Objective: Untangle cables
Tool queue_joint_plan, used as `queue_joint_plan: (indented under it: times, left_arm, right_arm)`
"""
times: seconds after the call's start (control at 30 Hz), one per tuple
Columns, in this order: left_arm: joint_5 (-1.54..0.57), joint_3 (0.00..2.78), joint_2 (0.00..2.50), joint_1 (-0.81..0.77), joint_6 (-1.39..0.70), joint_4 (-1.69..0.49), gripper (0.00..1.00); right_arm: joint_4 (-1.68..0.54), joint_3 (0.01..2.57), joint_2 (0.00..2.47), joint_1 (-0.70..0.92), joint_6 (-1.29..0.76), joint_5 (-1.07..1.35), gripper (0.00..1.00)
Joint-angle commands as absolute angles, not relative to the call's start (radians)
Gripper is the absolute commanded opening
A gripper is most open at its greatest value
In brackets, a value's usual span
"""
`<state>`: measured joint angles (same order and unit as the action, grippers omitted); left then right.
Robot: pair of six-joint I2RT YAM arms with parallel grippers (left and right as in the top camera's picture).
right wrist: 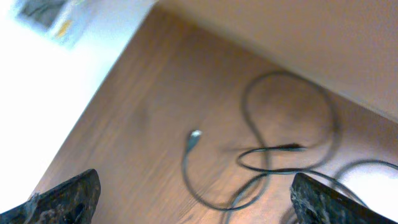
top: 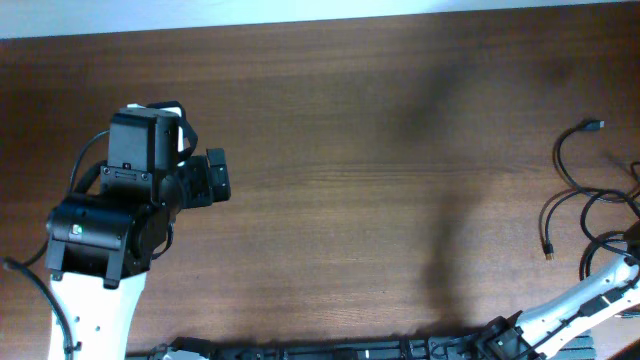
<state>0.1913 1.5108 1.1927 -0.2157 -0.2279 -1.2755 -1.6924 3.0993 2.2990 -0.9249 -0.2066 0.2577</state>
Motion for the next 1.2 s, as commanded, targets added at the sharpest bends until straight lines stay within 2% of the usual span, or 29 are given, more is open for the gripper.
queue_joint_plan:
  times: [0.0, 0.27, 0.43, 0.63, 0.9, 1.17]
  left_arm:
    - [0.199, 1.517, 1.185, -0.213, -0.219, -1.274, 0.99]
    - [0.199, 1.517, 1.185, -0.213, -0.219, -1.274, 0.99]
    - [0.199, 1.517, 1.185, -0.213, -0.219, -1.274, 0.99]
    - [0.199, 1.517, 1.185, -0.213, -0.219, -1.274, 0.99]
    - [0.199, 1.517, 1.185, -0.213, -0.219, -1.274, 0.99]
    - [0.199, 1.517, 1.185, -0.213, -0.219, -1.274, 0.99]
  right_arm:
    - [-1.699, 3.071, 2.280, -0.834, -0.145, 0.412, 0.97]
    - [-1.692, 2.790, 2.281, -0.429, -0.003, 0.403, 0.97]
    - [-1.664, 2.616, 2.281, -0.241, -0.003, 0.264, 0.97]
    - [-1.589, 2.445, 2.281, -0.030, -0.004, 0.253, 0.97]
    - [-1.483, 2.296, 2.281, 0.148, -0.004, 0.253, 0.98]
    - [-1.483, 2.296, 2.281, 0.170, -0.004, 0.253, 0.98]
